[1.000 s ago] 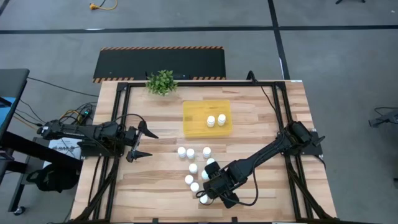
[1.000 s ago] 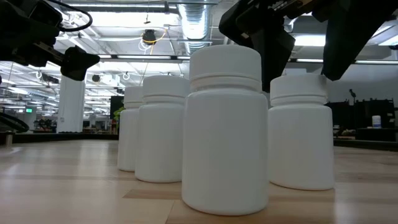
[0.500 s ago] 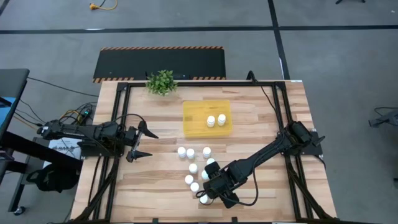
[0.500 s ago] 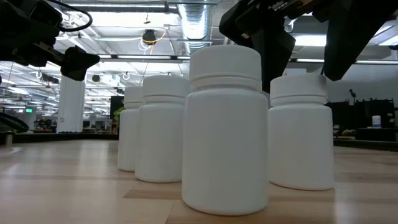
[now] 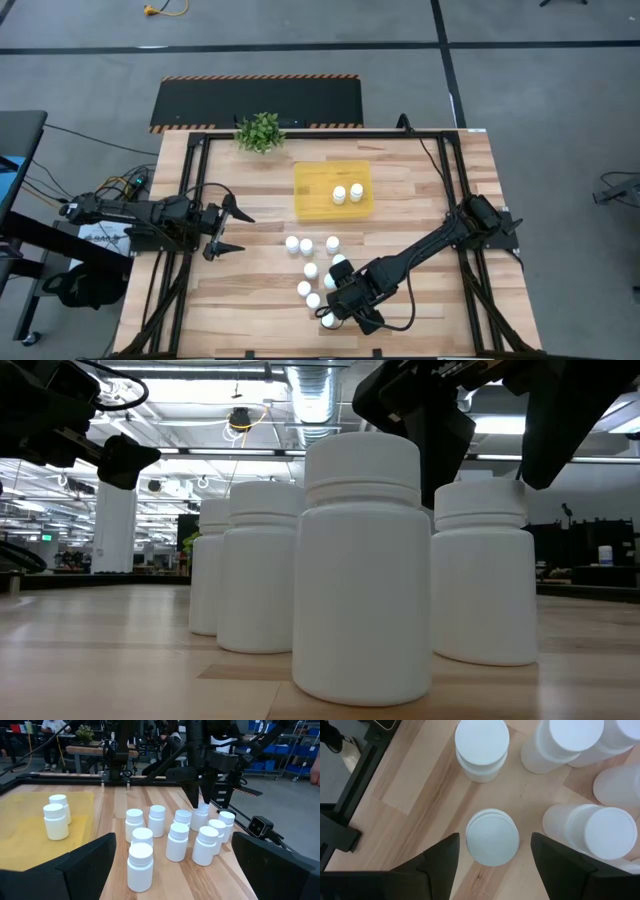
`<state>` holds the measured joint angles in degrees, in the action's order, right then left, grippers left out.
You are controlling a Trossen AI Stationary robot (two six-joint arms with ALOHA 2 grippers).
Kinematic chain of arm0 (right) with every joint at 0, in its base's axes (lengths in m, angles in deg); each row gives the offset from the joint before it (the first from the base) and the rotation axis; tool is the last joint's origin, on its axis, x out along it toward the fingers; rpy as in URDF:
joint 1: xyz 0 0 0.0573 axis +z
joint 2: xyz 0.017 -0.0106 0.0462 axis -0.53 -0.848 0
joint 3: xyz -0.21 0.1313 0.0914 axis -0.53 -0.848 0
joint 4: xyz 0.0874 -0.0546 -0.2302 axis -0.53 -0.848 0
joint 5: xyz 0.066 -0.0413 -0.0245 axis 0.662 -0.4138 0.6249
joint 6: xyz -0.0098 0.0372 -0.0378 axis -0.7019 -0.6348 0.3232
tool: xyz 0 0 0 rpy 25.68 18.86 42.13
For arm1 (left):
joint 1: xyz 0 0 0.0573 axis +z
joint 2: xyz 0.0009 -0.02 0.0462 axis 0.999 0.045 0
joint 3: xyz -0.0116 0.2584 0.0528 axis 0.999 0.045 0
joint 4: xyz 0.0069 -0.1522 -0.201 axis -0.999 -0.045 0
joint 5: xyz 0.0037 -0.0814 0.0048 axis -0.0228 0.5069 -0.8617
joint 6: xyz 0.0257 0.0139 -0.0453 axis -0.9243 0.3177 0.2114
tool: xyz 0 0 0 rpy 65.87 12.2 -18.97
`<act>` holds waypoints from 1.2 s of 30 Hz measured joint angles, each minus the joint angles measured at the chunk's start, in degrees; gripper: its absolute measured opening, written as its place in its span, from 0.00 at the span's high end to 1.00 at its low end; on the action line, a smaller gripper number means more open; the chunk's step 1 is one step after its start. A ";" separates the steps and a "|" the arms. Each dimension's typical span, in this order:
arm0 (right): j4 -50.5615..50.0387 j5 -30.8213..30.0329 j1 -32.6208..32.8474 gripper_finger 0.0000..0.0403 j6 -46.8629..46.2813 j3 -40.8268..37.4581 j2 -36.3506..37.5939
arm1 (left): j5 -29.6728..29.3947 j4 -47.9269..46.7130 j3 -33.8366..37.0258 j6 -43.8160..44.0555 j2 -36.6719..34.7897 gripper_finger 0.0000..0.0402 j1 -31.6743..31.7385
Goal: Pick and place pill bottles into a basket
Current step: Put the white medicine bottle into the yellow bin
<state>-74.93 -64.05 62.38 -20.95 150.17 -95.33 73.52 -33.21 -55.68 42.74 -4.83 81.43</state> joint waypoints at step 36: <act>0.00 1.25 -0.13 0.41 1.42 0.00 0.00 | 0.00 -0.01 0.01 0.48 0.02 0.04 -0.01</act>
<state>-74.93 -62.80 62.25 -19.53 150.17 -95.33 73.52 -33.22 -55.67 43.22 -4.80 81.42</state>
